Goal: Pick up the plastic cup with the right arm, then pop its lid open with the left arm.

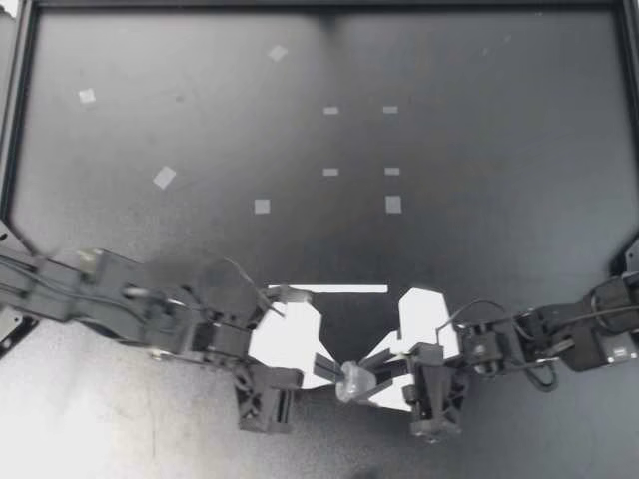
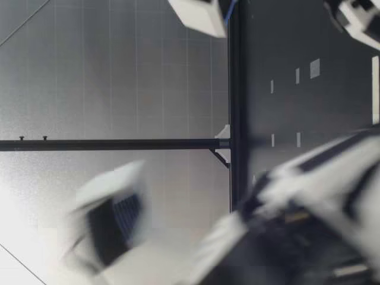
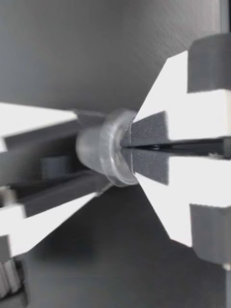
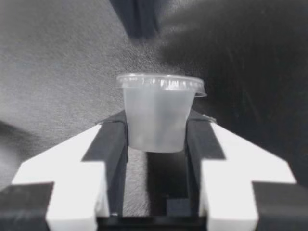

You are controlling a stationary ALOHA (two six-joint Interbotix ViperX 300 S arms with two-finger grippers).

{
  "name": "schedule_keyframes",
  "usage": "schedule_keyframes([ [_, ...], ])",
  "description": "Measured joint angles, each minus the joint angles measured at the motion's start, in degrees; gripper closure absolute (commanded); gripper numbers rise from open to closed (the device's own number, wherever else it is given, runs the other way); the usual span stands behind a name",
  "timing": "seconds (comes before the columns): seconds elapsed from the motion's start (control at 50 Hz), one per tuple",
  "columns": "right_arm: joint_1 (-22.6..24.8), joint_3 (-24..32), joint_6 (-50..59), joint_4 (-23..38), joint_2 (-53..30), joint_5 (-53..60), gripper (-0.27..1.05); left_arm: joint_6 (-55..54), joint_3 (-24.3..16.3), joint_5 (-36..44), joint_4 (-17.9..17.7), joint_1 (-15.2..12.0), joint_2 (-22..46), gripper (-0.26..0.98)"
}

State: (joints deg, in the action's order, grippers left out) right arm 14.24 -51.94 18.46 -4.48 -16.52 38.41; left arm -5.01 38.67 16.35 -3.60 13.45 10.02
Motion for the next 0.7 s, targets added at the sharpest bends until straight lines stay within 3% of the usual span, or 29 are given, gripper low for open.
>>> schedule_keyframes([
  [0.08, 0.00, -3.69, -0.35, -0.09, 4.04, 5.19, 0.44, -0.97, 4.75, 8.53, -2.20, -0.26, -5.27, 0.73],
  [0.16, 0.00, -8.35, -1.93, -0.09, 9.14, 13.01, 0.44, -4.57, 11.16, 20.65, -6.68, -0.53, -10.55, 0.67],
  [0.28, -0.09, -12.83, -8.70, -0.09, 13.97, 23.99, 0.44, -18.28, 16.70, 33.84, -8.79, -0.62, -13.01, 0.45],
  [0.48, -0.79, -11.60, -23.64, -0.26, 12.39, 30.67, 0.44, -49.31, 14.41, 38.32, -7.91, -0.62, -9.40, -0.09],
  [0.6, -2.37, -9.05, -25.49, -0.35, 9.76, 31.11, 0.44, -60.73, 11.95, 38.50, -4.57, -0.53, -8.09, -0.11],
  [0.7, -3.08, -7.47, -25.75, -0.35, 8.79, 31.20, 0.44, -62.93, 11.34, 38.50, -3.43, -0.62, -8.00, -0.11],
])
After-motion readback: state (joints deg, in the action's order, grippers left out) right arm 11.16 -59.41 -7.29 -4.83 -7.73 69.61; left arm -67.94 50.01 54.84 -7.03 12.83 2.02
